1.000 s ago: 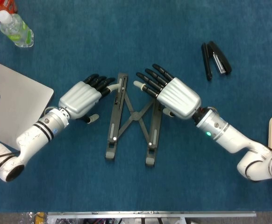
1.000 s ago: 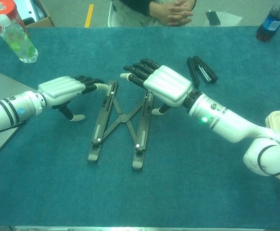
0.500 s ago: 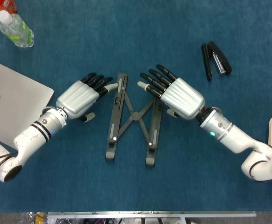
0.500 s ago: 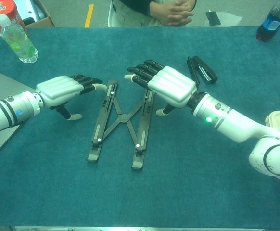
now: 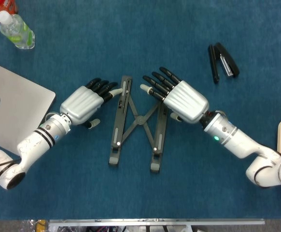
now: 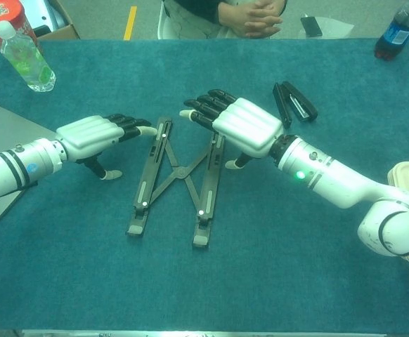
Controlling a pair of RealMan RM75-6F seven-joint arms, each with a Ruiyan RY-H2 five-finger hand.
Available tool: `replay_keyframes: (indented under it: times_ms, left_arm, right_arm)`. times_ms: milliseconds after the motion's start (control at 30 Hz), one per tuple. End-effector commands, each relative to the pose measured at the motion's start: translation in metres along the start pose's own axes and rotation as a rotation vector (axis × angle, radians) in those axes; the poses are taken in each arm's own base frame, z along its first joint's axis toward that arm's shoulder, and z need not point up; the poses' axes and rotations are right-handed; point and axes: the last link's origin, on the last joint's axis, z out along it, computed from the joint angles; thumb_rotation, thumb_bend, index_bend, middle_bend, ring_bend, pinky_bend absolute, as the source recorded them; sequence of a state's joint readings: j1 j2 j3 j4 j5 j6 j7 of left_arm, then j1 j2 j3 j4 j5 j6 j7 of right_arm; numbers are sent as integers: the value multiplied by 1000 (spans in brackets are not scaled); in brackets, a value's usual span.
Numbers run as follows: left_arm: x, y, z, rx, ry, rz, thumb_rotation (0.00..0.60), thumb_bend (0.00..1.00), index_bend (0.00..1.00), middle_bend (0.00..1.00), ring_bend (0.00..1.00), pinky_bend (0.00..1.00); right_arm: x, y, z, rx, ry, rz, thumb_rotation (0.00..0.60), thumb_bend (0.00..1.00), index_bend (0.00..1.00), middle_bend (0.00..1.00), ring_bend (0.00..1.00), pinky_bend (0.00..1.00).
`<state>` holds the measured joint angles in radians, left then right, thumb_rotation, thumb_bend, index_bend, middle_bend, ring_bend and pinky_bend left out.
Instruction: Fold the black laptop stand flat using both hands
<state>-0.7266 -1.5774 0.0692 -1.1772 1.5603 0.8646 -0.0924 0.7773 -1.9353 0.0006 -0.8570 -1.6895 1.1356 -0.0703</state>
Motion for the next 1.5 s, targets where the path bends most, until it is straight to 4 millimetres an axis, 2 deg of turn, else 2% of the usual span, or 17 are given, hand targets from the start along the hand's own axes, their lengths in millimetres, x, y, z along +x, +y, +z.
replay_keyframes:
  times_ms: [33, 467, 1500]
  left_arm:
    - [0, 0, 0, 1, 0, -7, 600, 276, 0, 0, 0, 0]
    - [-1, 0, -1, 0, -3, -43, 600, 275, 0, 0, 0, 0]
    - [2, 10, 1, -22, -9, -101, 600, 274, 0, 0, 0, 0]
  right_arm:
    - [-1, -2, 2, 2, -4, -2, 600, 31, 0, 0, 0, 48]
    - [-7, -5, 9, -2, -5, 0, 600, 31, 0, 0, 0, 48]
    - [-7, -28, 35, 2, 44, 16, 600, 31, 0, 0, 0, 48]
